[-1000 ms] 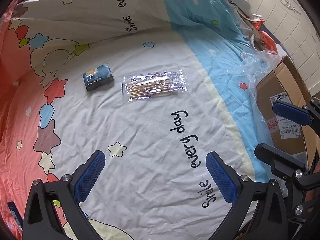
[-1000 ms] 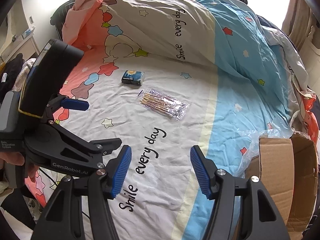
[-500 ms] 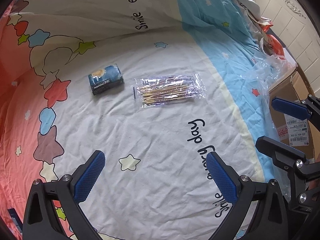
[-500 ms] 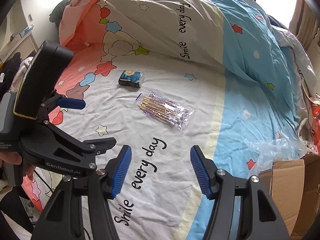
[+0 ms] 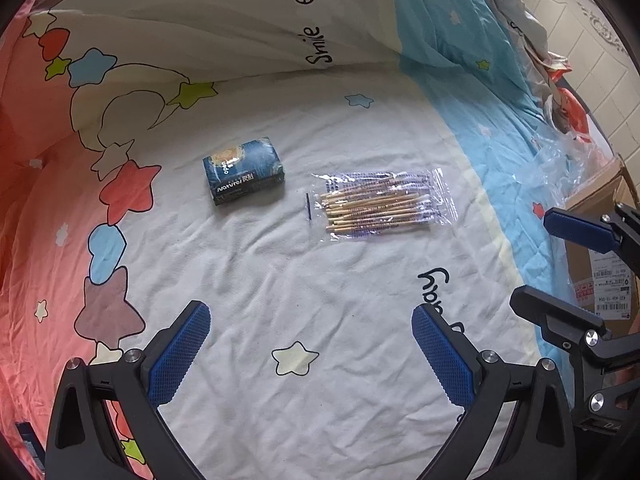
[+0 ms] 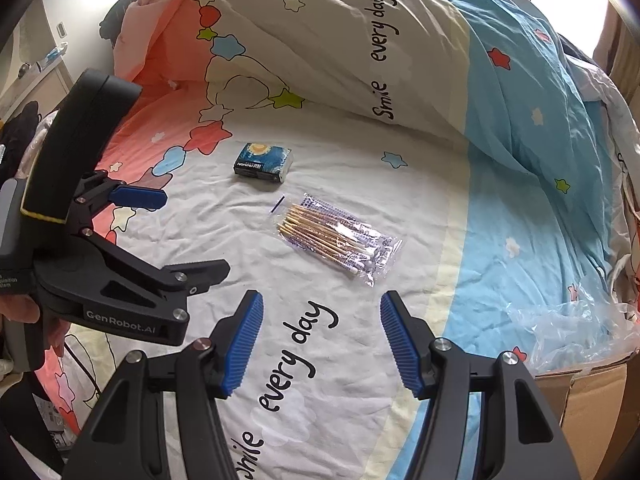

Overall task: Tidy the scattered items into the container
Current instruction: 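Close the left gripper on the blue tissue pack while the right gripper grasps the cotton swab bag, then carry the tissue pack with the left gripper while the right gripper carries the swab bag, then open the left gripper to drop the tissue pack while the right gripper drops the swab bag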

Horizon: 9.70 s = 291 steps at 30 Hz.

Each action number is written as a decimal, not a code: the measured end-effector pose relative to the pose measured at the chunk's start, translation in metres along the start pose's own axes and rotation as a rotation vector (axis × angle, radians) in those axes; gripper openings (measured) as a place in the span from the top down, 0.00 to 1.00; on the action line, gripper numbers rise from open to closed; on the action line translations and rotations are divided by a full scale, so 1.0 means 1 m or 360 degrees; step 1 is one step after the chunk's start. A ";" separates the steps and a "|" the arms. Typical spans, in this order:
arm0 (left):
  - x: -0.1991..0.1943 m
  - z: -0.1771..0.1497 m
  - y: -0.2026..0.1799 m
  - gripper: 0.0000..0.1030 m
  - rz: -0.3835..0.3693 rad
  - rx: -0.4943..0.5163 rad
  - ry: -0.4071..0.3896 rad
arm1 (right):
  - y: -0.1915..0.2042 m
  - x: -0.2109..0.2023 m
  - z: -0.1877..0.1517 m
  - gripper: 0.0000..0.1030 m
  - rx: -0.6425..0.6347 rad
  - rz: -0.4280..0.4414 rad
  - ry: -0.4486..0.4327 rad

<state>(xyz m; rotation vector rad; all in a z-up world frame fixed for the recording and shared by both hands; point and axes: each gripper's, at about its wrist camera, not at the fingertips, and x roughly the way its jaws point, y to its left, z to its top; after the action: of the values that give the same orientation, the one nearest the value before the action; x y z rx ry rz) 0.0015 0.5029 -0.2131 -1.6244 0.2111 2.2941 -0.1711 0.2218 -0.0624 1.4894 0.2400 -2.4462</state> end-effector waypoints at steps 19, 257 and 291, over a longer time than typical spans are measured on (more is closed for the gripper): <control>0.043 0.067 0.027 0.00 0.0023 -0.0068 -0.0085 | -0.018 0.048 0.019 0.44 0.0010 0.0027 0.0045; -0.173 0.142 0.028 0.34 -0.0361 0.1121 -0.0139 | -0.219 -0.225 -0.226 0.95 0.0476 -0.0551 -0.0356; -0.164 0.142 0.030 0.04 -0.0183 0.1128 -0.0184 | -0.222 -0.206 -0.232 0.26 0.0455 -0.0542 -0.0268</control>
<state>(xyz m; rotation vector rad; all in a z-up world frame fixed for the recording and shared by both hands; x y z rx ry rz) -0.0856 0.4895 -0.0124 -1.1015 0.7768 1.8957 0.0459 0.5262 0.0150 1.4347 0.1206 -2.9677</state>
